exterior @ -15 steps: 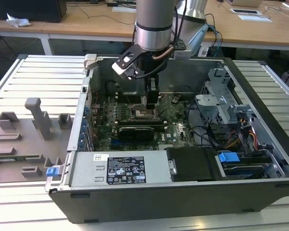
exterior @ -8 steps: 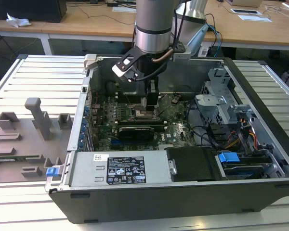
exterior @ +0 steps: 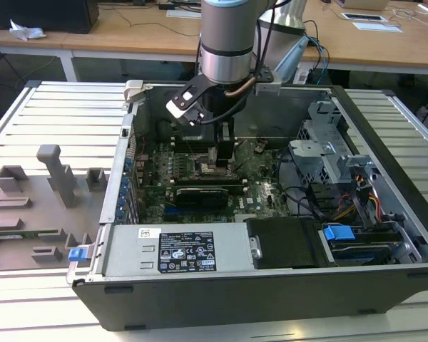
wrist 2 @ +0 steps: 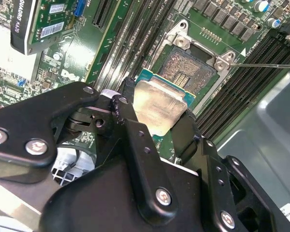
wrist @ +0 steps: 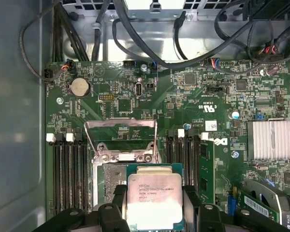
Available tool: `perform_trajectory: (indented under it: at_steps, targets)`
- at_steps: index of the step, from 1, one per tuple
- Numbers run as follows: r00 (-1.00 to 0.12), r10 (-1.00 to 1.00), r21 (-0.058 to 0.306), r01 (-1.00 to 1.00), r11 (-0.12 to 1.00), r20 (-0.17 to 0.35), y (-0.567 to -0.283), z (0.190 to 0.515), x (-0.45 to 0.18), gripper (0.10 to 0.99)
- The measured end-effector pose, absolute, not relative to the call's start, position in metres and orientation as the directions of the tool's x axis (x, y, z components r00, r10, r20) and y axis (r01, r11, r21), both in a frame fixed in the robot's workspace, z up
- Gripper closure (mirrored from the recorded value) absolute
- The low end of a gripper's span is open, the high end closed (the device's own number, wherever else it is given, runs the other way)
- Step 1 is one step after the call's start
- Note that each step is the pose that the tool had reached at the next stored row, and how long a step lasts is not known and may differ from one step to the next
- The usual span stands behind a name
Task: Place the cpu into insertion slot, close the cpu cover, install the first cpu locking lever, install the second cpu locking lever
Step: 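Place the cpu into insertion slot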
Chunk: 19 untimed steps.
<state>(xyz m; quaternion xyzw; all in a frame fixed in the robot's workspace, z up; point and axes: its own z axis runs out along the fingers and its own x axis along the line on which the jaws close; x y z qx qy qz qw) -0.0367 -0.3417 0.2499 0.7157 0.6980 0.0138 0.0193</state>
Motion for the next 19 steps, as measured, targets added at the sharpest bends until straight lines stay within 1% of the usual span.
perform_trajectory:
  at_steps: [19]
  targets:
    - [0.021,1.000,0.047,0.999,-0.021,-0.007,-0.338,0.234,-0.038,0.541]
